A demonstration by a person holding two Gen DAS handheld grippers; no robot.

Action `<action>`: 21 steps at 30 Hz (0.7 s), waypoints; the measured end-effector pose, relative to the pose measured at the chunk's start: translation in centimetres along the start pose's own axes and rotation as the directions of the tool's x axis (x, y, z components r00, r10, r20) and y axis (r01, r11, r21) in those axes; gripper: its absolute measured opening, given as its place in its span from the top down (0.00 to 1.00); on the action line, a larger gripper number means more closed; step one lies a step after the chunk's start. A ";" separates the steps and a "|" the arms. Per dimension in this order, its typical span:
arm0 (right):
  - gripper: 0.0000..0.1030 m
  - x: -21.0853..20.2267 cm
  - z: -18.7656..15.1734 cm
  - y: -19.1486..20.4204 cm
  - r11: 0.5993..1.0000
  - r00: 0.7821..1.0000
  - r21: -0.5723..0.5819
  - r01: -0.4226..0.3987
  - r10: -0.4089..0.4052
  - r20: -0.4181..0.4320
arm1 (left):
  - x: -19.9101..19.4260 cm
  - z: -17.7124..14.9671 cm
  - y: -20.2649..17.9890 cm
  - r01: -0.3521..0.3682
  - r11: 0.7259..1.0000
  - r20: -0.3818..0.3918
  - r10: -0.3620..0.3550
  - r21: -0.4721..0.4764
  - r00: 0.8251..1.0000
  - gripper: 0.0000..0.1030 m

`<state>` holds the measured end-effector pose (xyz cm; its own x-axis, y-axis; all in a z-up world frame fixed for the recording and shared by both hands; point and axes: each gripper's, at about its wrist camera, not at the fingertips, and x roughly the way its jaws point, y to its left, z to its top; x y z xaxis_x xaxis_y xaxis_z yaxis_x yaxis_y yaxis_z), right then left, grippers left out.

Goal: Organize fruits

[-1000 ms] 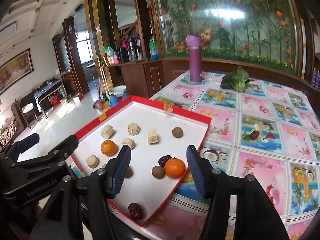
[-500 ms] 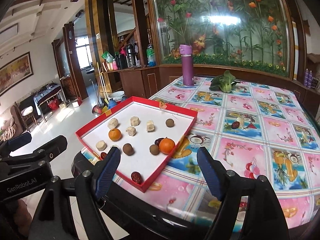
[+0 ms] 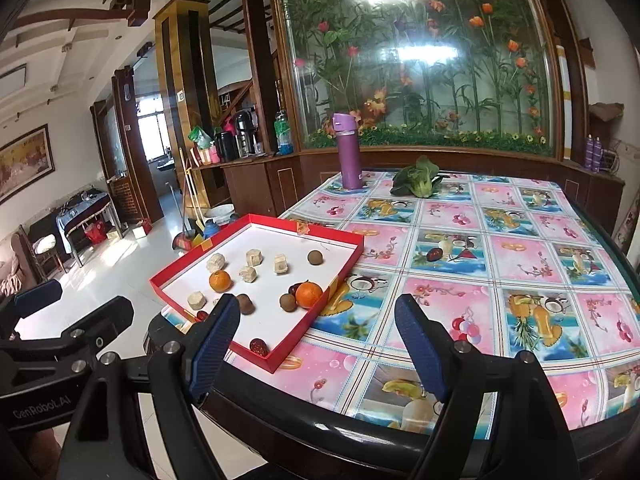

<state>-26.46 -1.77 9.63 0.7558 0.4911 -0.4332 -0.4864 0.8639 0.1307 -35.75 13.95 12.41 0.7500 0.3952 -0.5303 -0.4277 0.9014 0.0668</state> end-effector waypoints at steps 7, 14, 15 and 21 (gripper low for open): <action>0.23 -1.0 0.2 0.3 1.000 0.999 -0.007 -0.002 0.002 0.035 | -0.9 -0.1 0.2 -0.011 1.000 0.017 0.011 -0.015 1.000 0.00; 0.23 -1.8 0.3 0.7 1.000 0.999 -0.015 -0.009 0.010 0.053 | -1.6 -0.1 0.7 -0.034 0.999 0.035 0.035 -0.025 0.999 0.00; 0.23 -1.8 0.3 0.8 1.000 0.998 -0.017 -0.010 0.011 0.055 | -1.7 -0.1 0.8 -0.036 0.999 0.036 0.037 -0.027 0.999 0.00; 0.23 -1.9 0.4 1.1 1.000 0.998 -0.025 -0.015 0.016 0.062 | -1.9 -0.1 1.2 -0.049 0.998 0.043 0.050 -0.038 0.998 0.00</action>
<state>-28.28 -1.70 10.96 0.7734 0.5112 -0.3749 -0.5085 0.8534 0.1148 -37.79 14.27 13.41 0.7484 0.4474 -0.4896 -0.4829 0.8736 0.0601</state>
